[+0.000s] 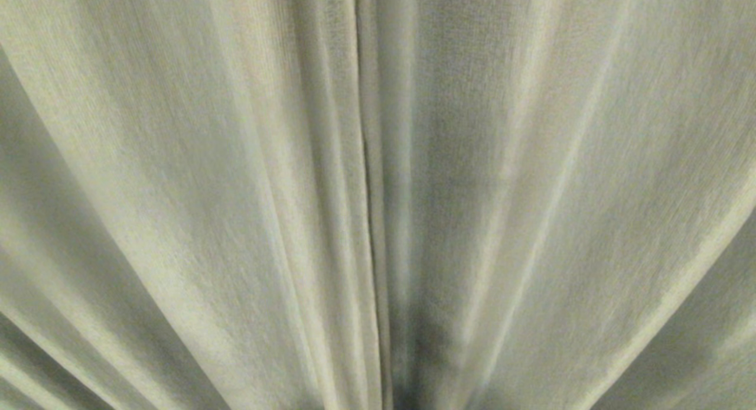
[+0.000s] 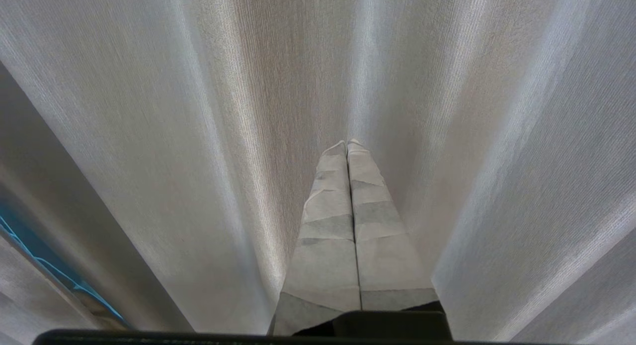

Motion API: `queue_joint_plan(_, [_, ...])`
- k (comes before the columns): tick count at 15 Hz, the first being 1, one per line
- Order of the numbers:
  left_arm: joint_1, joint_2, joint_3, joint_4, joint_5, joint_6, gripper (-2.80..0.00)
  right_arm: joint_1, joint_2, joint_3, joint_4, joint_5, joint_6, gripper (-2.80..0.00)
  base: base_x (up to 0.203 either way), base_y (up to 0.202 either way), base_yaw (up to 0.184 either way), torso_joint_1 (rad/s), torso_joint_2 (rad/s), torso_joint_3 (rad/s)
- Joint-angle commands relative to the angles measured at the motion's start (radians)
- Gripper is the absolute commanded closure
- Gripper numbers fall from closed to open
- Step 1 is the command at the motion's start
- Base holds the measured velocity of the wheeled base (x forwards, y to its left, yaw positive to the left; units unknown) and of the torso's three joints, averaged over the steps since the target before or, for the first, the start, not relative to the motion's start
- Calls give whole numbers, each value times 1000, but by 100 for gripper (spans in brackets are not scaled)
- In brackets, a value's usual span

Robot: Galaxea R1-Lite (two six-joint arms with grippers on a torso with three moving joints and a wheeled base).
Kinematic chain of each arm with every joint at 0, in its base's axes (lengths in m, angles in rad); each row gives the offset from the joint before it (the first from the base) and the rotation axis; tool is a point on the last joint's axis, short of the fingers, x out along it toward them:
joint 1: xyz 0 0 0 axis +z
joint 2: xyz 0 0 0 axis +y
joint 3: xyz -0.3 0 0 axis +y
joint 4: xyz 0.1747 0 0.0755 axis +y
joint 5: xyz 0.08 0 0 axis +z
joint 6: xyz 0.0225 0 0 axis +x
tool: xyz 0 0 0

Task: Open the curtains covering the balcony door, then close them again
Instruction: Pull the outer curtains open on both sides

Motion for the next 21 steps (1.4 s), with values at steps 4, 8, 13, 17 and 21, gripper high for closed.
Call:
queue_joint_plan(4, [0,0,0,-1,1,0,0,0,0,0,1,0,0,0,0,0,0,0,0,0])
queue_joint_plan(8, [0,0,0,-1,1,0,0,0,0,0,-1,0,0,0,0,0,0,0,0,0])
queue_joint_plan(13, [0,0,0,-1,1,0,0,0,0,0,0,0,0,0,0,0,0,0,0,0])
queue_joint_plan(17, [0,0,0,-1,1,0,0,0,0,0,1,0,0,0,0,0,0,0,0,0])
queue_joint_plan(21, [0,0,0,-2,1,6,0,0,0,0,0,0,0,0,0,0,0,0,0,0])
